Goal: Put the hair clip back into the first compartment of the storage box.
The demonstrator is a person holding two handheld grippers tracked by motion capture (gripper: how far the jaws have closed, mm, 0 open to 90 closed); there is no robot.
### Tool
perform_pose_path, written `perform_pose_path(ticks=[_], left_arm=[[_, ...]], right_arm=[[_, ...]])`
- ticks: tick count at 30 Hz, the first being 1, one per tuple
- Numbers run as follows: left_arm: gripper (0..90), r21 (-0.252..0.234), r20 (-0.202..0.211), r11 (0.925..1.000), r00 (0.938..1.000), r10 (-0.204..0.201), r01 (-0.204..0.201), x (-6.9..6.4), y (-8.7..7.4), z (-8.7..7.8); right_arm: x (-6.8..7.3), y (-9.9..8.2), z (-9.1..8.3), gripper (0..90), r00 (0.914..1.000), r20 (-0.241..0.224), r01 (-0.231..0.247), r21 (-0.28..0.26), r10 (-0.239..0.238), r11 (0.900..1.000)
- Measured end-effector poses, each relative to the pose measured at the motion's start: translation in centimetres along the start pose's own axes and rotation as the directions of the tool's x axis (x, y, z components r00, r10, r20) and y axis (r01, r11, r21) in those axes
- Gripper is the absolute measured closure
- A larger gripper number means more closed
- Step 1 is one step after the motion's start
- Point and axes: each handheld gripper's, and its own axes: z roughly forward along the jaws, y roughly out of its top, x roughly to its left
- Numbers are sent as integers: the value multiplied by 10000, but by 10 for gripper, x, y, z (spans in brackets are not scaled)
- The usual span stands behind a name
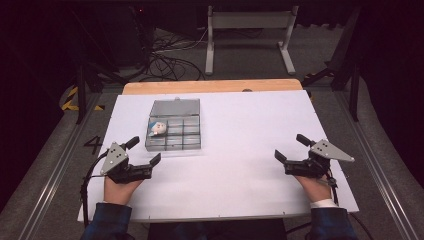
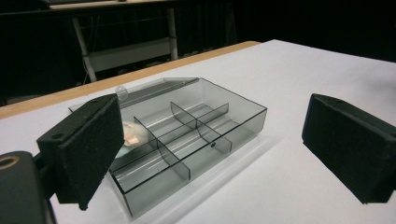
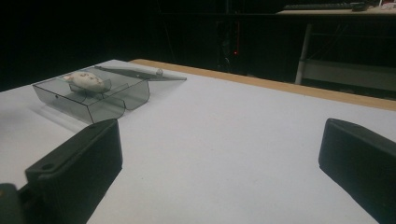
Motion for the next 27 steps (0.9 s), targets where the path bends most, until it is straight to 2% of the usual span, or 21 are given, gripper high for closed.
perform_pose_path(ticks=[6,27], left_arm=[[60,-145,-2,9999,10000,-78,78,1,-3,-2],[60,41,-36,10000,10000,-13,13,1,-6,-1]], right_arm=[[1,0,1,3,9999,3,123,35,-123,9999],[-1,0,-2,3,9998,195,109,-168,-106,9998]])
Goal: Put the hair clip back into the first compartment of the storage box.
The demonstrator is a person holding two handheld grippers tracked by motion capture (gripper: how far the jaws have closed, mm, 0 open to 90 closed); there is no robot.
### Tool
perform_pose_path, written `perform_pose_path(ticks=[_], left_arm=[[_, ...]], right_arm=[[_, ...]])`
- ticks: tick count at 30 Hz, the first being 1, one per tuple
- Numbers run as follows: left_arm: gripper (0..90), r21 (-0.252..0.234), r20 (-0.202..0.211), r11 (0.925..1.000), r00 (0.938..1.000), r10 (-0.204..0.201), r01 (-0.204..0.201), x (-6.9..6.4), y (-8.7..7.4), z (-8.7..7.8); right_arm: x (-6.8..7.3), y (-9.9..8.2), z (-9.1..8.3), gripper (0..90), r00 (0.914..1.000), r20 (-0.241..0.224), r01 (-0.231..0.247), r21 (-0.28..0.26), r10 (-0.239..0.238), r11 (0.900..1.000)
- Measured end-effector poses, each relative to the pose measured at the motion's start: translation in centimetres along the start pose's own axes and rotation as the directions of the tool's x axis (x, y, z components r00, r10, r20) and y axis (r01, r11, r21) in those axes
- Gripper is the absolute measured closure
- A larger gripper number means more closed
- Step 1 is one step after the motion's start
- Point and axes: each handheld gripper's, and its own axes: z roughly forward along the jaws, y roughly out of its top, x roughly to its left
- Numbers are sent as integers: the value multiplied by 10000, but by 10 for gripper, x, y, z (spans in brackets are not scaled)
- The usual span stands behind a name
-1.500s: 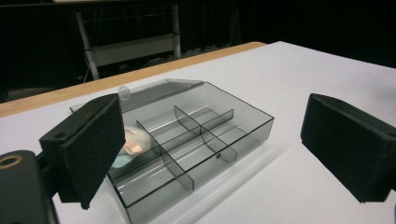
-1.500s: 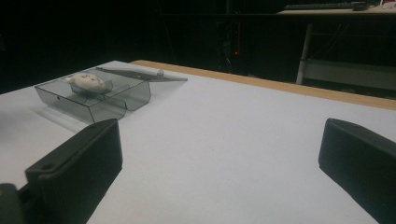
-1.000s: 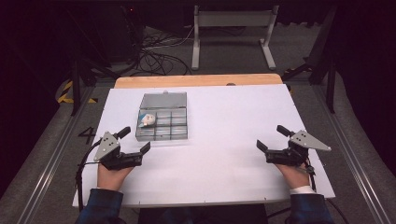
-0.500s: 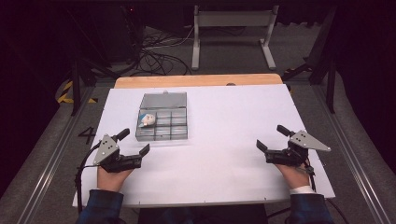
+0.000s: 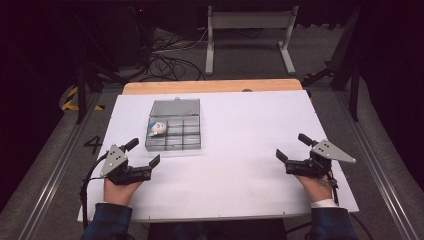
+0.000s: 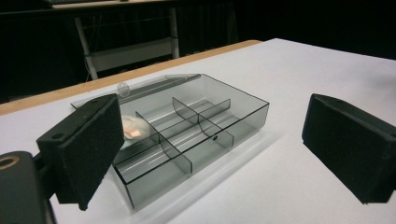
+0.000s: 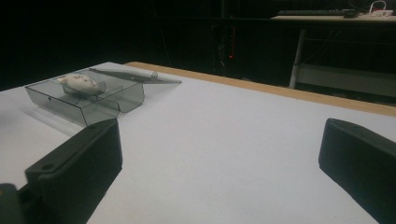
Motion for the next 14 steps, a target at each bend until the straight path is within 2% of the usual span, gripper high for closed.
perform_pose_path(ticks=[14], left_arm=[[60,74,-20,9999,10000,71,-71,0,0,-1]], right_arm=[[-3,-3,2,3,10000,7,-52,131,52,9999]])
